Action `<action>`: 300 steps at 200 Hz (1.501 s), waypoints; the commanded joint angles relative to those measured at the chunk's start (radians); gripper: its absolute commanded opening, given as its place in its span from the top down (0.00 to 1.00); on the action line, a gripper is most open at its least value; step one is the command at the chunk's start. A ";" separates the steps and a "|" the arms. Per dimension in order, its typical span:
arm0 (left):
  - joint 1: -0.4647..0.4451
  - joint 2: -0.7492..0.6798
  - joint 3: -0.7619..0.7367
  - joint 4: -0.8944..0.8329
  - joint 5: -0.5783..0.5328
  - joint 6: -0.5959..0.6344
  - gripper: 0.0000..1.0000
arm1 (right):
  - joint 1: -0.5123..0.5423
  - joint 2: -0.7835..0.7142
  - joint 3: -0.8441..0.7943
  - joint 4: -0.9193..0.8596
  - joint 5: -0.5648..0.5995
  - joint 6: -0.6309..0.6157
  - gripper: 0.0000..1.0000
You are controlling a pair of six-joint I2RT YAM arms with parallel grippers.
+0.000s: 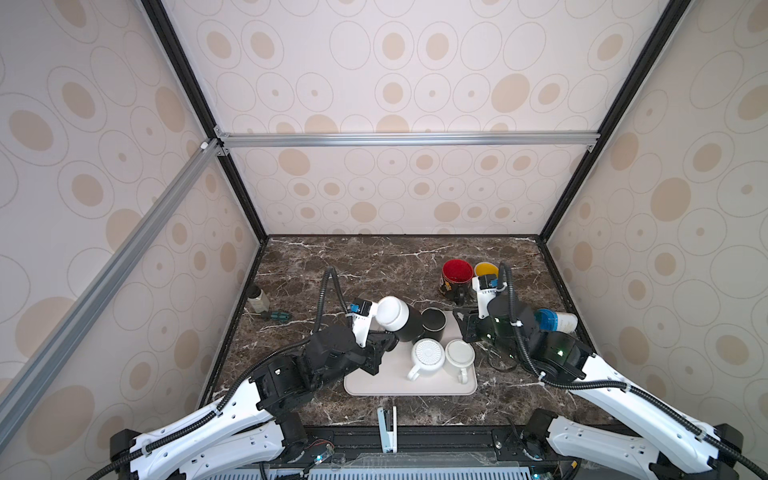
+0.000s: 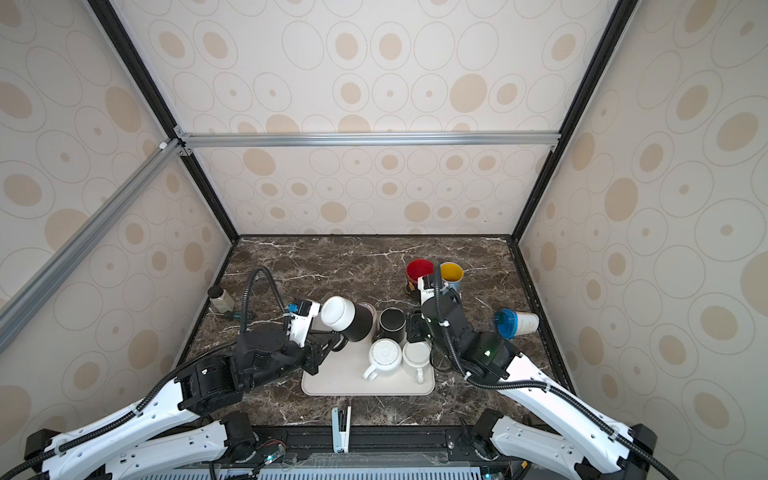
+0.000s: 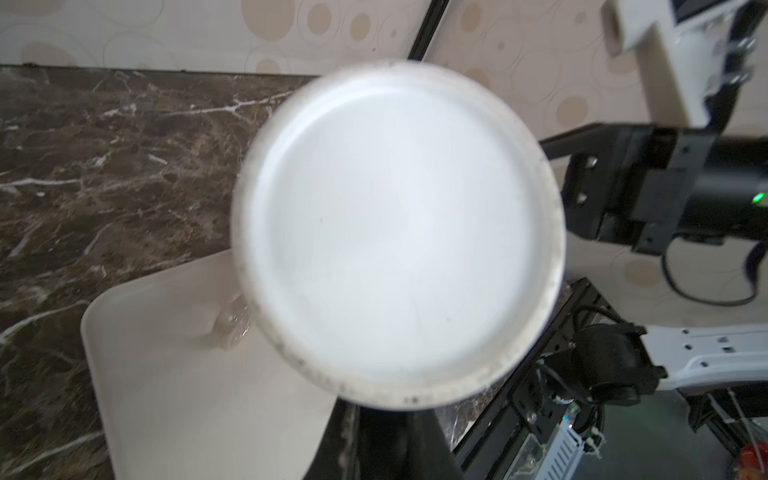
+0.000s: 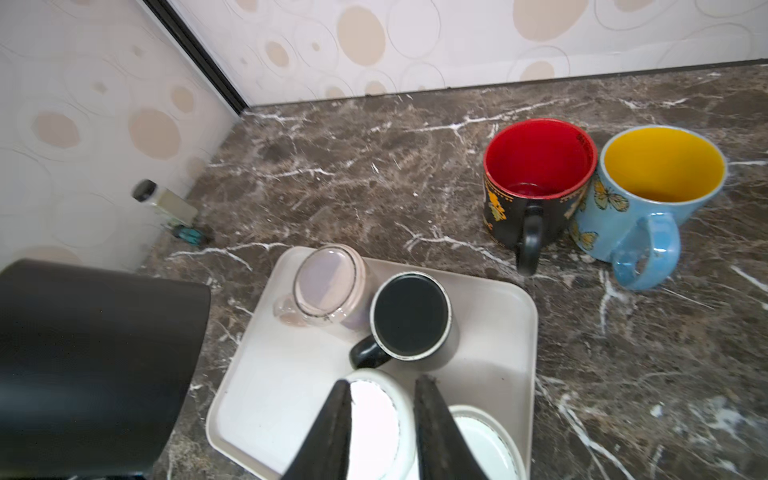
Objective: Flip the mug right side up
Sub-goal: 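Raise and tilt the mug with the left gripper while right gripper approaches it, then grasp the mug with the right gripper beside the left gripper, then left releases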
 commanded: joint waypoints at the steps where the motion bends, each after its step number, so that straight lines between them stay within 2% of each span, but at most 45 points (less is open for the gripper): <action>1: 0.032 -0.031 0.024 0.331 0.046 0.025 1.00 | 0.006 -0.074 -0.066 0.120 -0.090 0.038 0.71; 36: 0.125 -0.016 -0.021 0.556 0.201 -0.049 1.00 | 0.004 -0.180 -0.157 0.269 -0.231 0.068 0.66; 62: 0.193 0.001 -0.069 0.748 0.320 -0.153 1.00 | 0.004 -0.222 -0.231 0.457 -0.377 0.124 0.61; 89: 0.240 0.028 -0.116 0.917 0.399 -0.267 1.00 | 0.002 -0.180 -0.284 0.695 -0.504 0.205 0.56; 113: 0.261 0.060 -0.148 1.034 0.442 -0.346 1.00 | 0.002 -0.113 -0.295 0.849 -0.567 0.252 0.53; 134: 0.270 0.080 -0.172 1.106 0.460 -0.395 1.00 | 0.002 -0.066 -0.280 0.936 -0.598 0.268 0.52; 206: 0.276 0.129 -0.206 1.248 0.492 -0.479 1.00 | -0.022 0.046 -0.208 1.072 -0.652 0.320 0.52; 300: 0.276 0.233 -0.256 1.468 0.527 -0.609 1.00 | -0.053 0.110 -0.174 1.163 -0.642 0.371 0.63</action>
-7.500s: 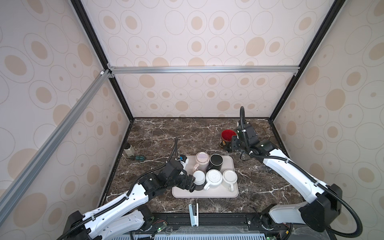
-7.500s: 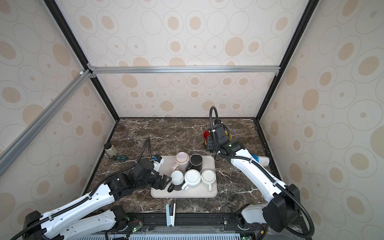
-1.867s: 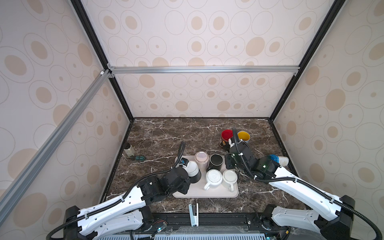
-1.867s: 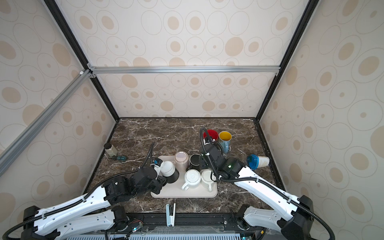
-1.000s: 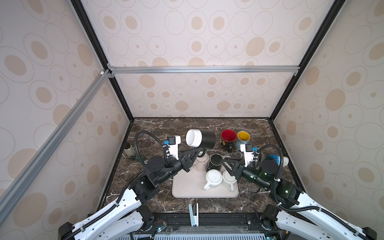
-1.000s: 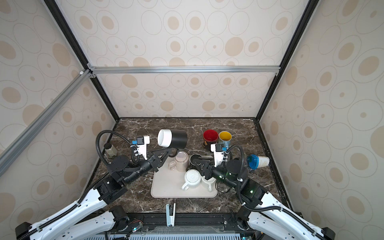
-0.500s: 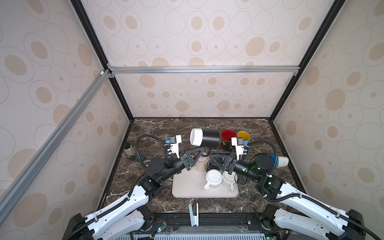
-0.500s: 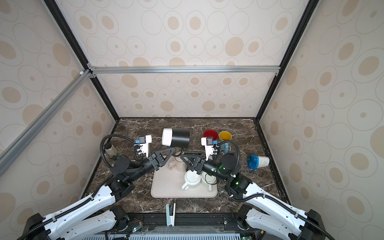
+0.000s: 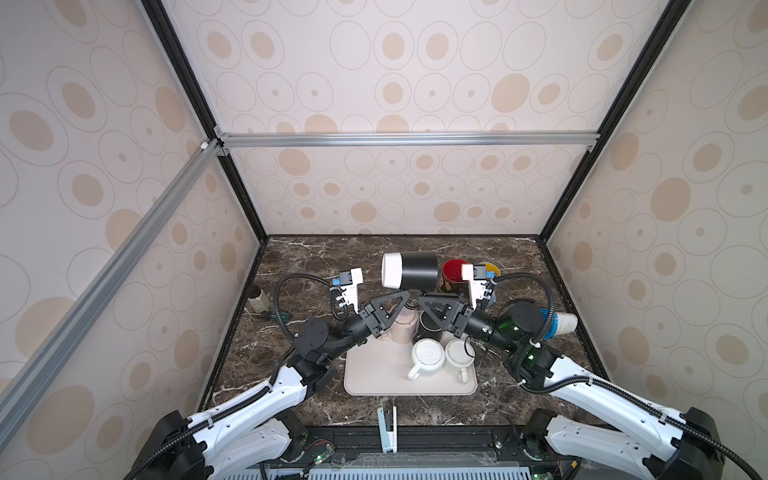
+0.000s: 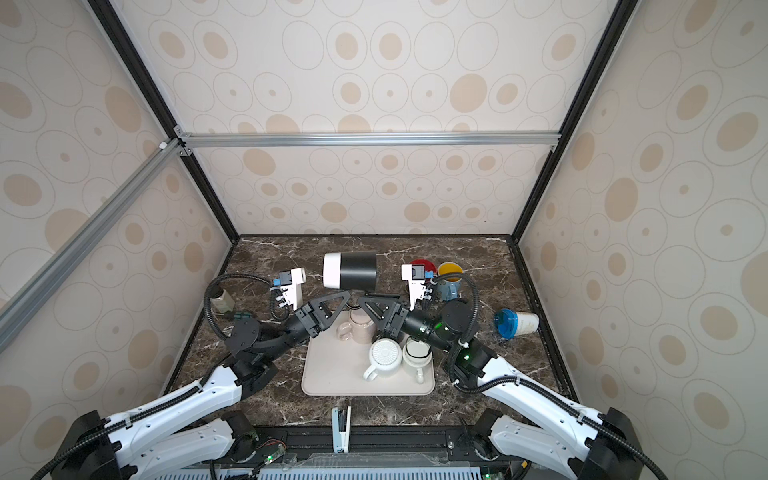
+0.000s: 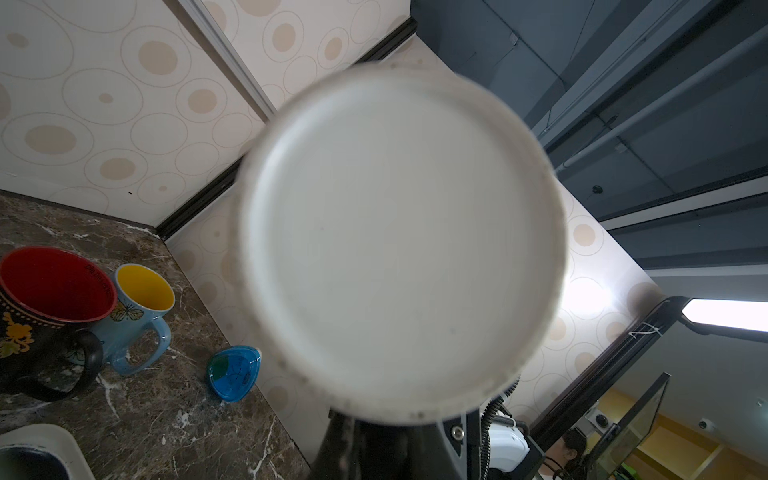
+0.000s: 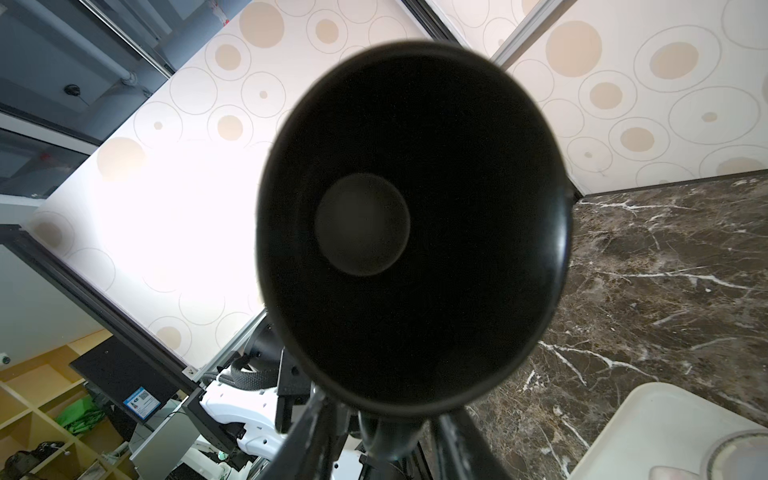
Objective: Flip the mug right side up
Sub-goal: 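Grasp the mug with the right gripper beside the left gripper, then left releases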
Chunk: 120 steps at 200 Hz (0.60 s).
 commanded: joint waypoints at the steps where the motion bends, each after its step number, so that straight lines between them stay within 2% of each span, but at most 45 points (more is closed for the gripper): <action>1: 0.006 0.010 0.014 0.195 0.043 -0.053 1.00 | -0.012 0.016 0.045 0.092 0.001 0.031 0.63; 47: 0.006 0.044 0.022 0.226 0.062 -0.068 1.00 | -0.020 0.065 0.075 0.117 0.005 0.040 0.66; 79: 0.005 0.061 0.027 0.236 0.074 -0.076 1.00 | -0.029 0.099 0.106 0.127 0.001 0.045 0.72; 104: 0.005 0.063 0.024 0.232 0.076 -0.075 1.00 | -0.038 0.116 0.118 0.146 0.000 0.055 0.88; 115: 0.005 0.064 0.023 0.227 0.078 -0.073 1.00 | -0.041 0.120 0.125 0.141 -0.005 0.053 1.00; 120: 0.005 0.066 0.023 0.226 0.079 -0.071 1.00 | -0.042 0.122 0.125 0.139 -0.006 0.052 1.00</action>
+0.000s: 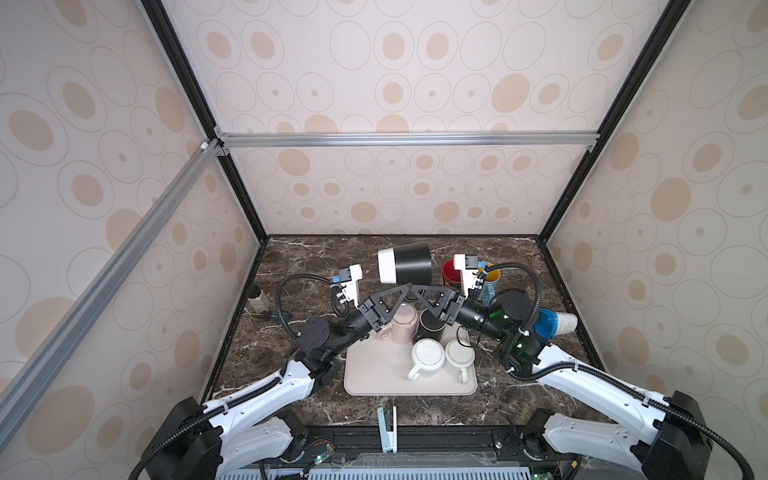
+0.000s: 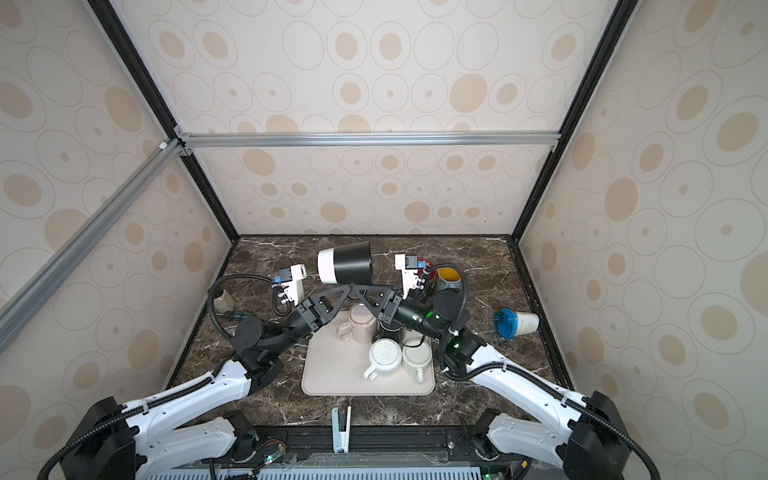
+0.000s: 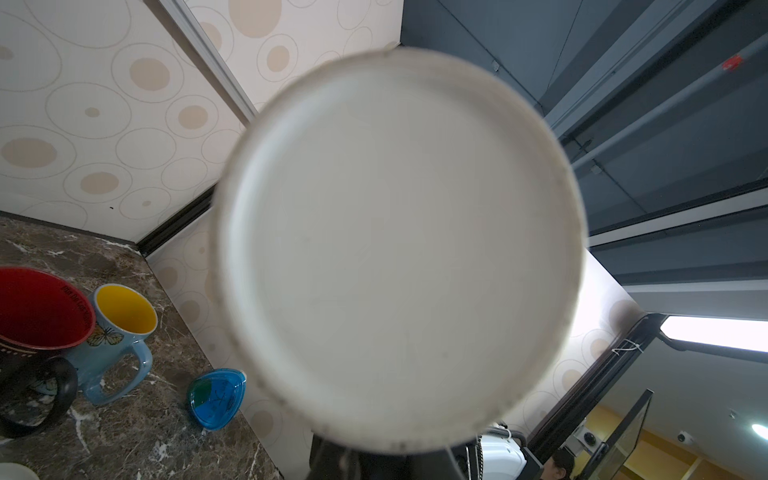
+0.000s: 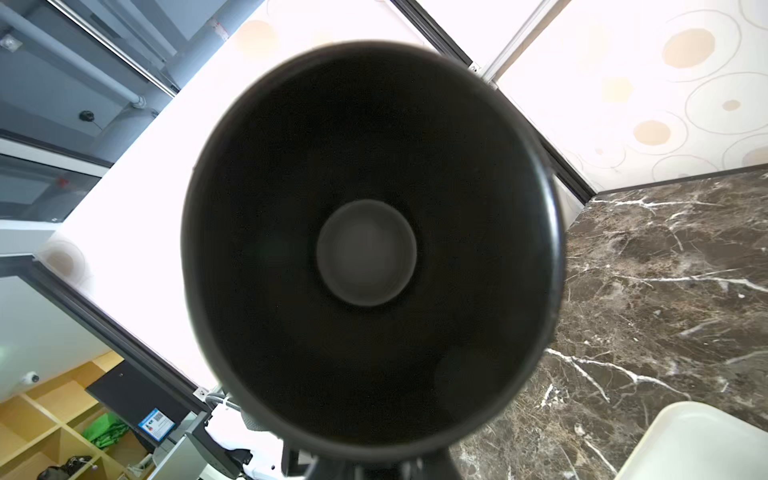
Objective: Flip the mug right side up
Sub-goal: 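Grasp the mug with the right gripper beside the left gripper, then left releases, then turn the black white-based mug upright with right gripper, lower beside skull mug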
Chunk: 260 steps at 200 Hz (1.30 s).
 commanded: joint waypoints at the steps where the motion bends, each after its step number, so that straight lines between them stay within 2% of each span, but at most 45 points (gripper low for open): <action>1: -0.009 -0.010 0.027 0.084 0.078 -0.016 1.00 | -0.020 0.011 0.052 0.082 0.021 -0.012 1.00; 26: -0.008 -0.014 0.025 0.032 0.071 0.010 1.00 | -0.022 0.019 0.062 0.080 0.011 -0.013 1.00; 30: -0.004 -0.019 0.029 0.005 0.066 0.022 0.90 | -0.023 0.017 0.064 0.076 0.011 -0.015 1.00; 35: -0.002 -0.032 0.036 -0.065 0.055 0.044 0.61 | -0.025 0.013 0.069 0.065 0.014 -0.022 1.00; 39: 0.000 -0.045 0.045 -0.129 0.040 0.069 0.42 | -0.026 0.009 0.075 0.042 0.019 -0.031 1.00; 40: 0.001 -0.047 0.047 -0.147 0.035 0.076 0.34 | -0.026 0.007 0.076 0.037 0.021 -0.033 1.00; 41: 0.002 -0.052 0.049 -0.166 0.030 0.084 0.30 | -0.026 0.006 0.078 0.033 0.021 -0.034 1.00; 42: 0.002 -0.057 0.052 -0.185 0.027 0.092 0.18 | -0.027 0.005 0.080 0.026 0.022 -0.037 1.00; 43: 0.003 -0.061 0.056 -0.206 0.020 0.101 0.11 | -0.028 0.004 0.081 0.020 0.024 -0.040 1.00; 45: 0.003 -0.070 0.062 -0.249 0.006 0.120 0.03 | -0.029 0.001 0.086 0.008 0.026 -0.045 1.00; 48: 0.004 -0.083 0.075 -0.305 -0.017 0.151 0.00 | -0.030 -0.003 0.090 -0.007 0.028 -0.052 1.00; 60: 0.004 -0.135 0.132 -0.588 -0.129 0.290 0.00 | -0.041 -0.019 0.109 -0.067 0.033 -0.085 1.00; 80: 0.004 -0.201 0.196 -0.894 -0.292 0.504 0.00 | -0.065 -0.037 0.151 -0.190 0.041 -0.123 1.00; 95: 0.005 -0.247 0.201 -0.991 -0.374 0.613 0.00 | -0.080 -0.038 0.189 -0.291 0.050 -0.146 1.00; 115: 0.005 -0.294 0.185 -1.034 -0.447 0.684 0.00 | -0.084 -0.028 0.242 -0.432 0.108 -0.197 1.00; 135: 0.016 -0.315 0.180 -1.045 -0.488 0.690 0.00 | -0.084 -0.001 0.304 -0.578 0.199 -0.258 1.00; 161: 0.046 -0.279 0.200 -1.078 -0.483 0.662 0.00 | -0.084 0.063 0.386 -0.731 0.350 -0.324 1.00; 183: 0.060 -0.226 0.235 -1.157 -0.491 0.679 0.00 | -0.083 0.200 0.579 -1.004 0.433 -0.396 1.00; 198: 0.062 -0.222 0.221 -1.156 -0.472 0.703 0.00 | -0.082 0.296 0.680 -1.121 0.499 -0.441 1.00; 232: 0.064 -0.222 0.200 -1.156 -0.459 0.697 0.00 | -0.079 0.426 0.750 -1.167 0.633 -0.461 1.00; 260: 0.063 -0.216 0.183 -1.148 -0.453 0.690 0.00 | -0.080 0.521 0.804 -1.202 0.694 -0.476 1.00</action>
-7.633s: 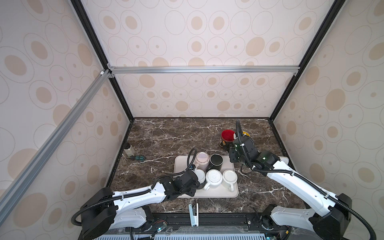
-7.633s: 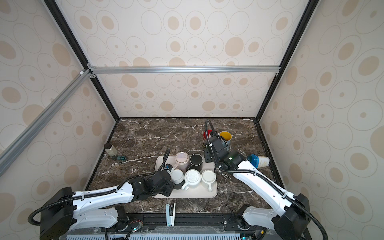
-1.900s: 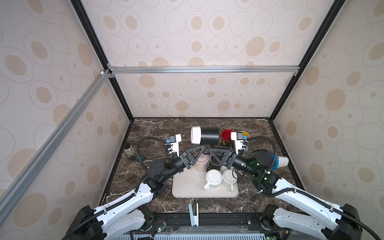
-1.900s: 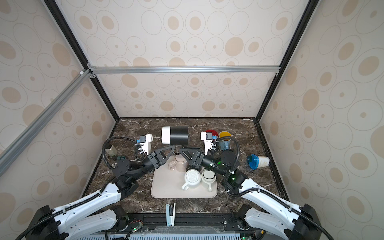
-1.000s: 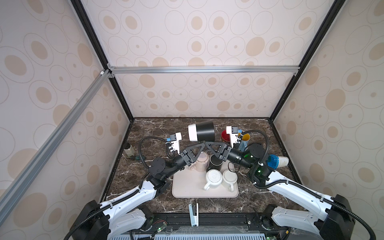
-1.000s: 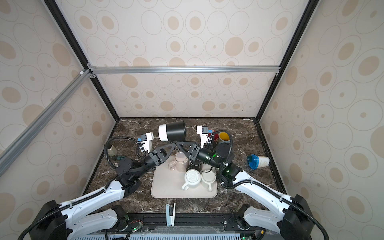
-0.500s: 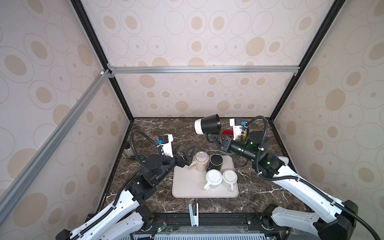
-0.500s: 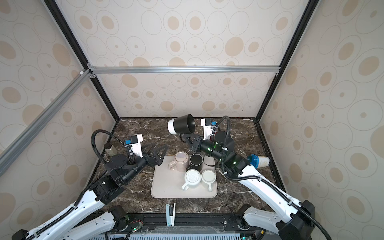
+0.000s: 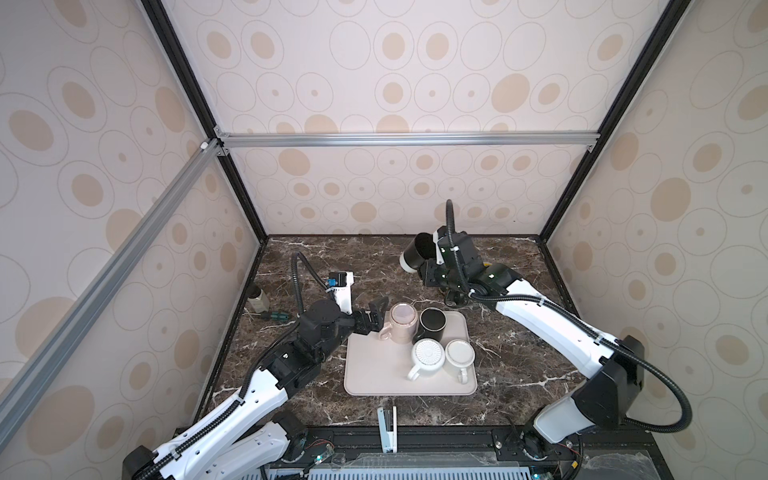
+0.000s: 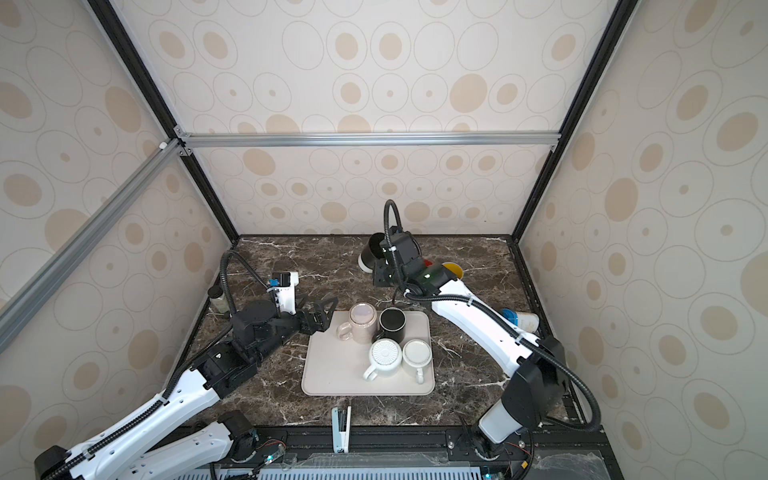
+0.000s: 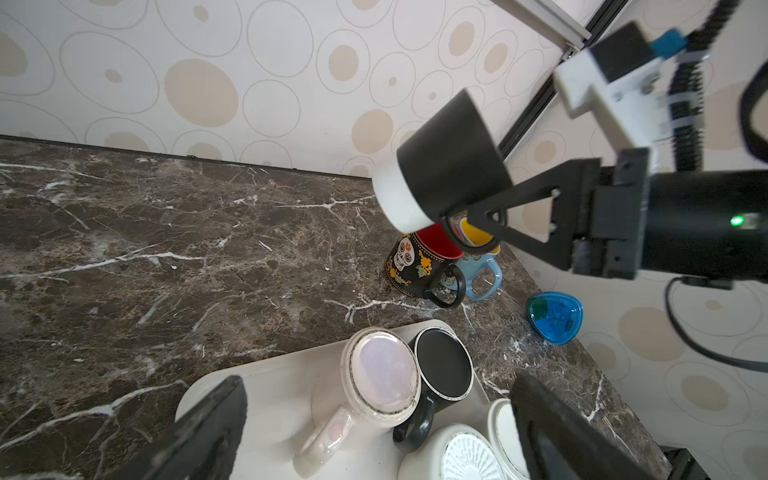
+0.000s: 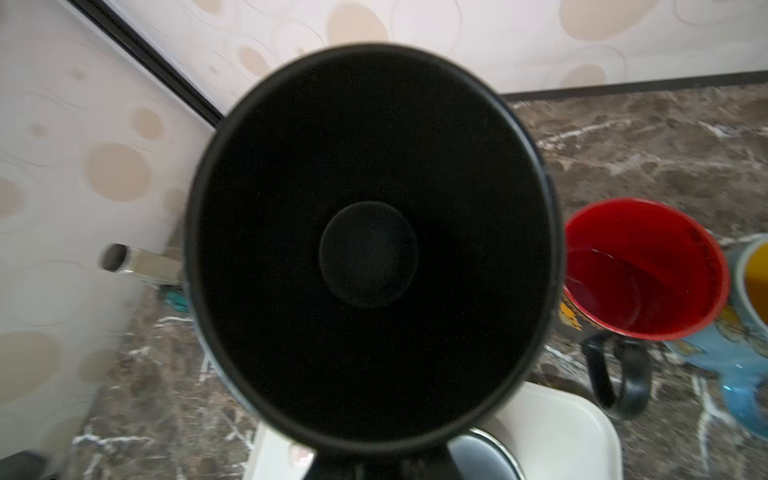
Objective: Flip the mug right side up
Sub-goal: 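Turn the black white-based mug upright with right gripper, lower beside skull mug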
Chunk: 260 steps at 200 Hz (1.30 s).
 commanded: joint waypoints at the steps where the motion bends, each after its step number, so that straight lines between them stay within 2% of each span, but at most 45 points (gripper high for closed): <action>1: 0.007 0.000 -0.002 -0.012 0.003 0.017 0.00 | 0.003 0.041 0.089 -0.019 0.115 -0.044 1.00; 44: 0.008 0.024 -0.019 0.000 -0.002 0.013 0.00 | 0.002 0.153 0.146 -0.051 0.168 -0.053 1.00; 125: 0.008 0.029 -0.042 0.011 0.020 0.023 0.01 | 0.000 0.286 0.182 -0.064 0.196 -0.074 1.00; 260: 0.008 0.048 -0.072 0.030 0.028 0.014 0.01 | -0.035 0.368 0.132 -0.049 0.227 -0.097 1.00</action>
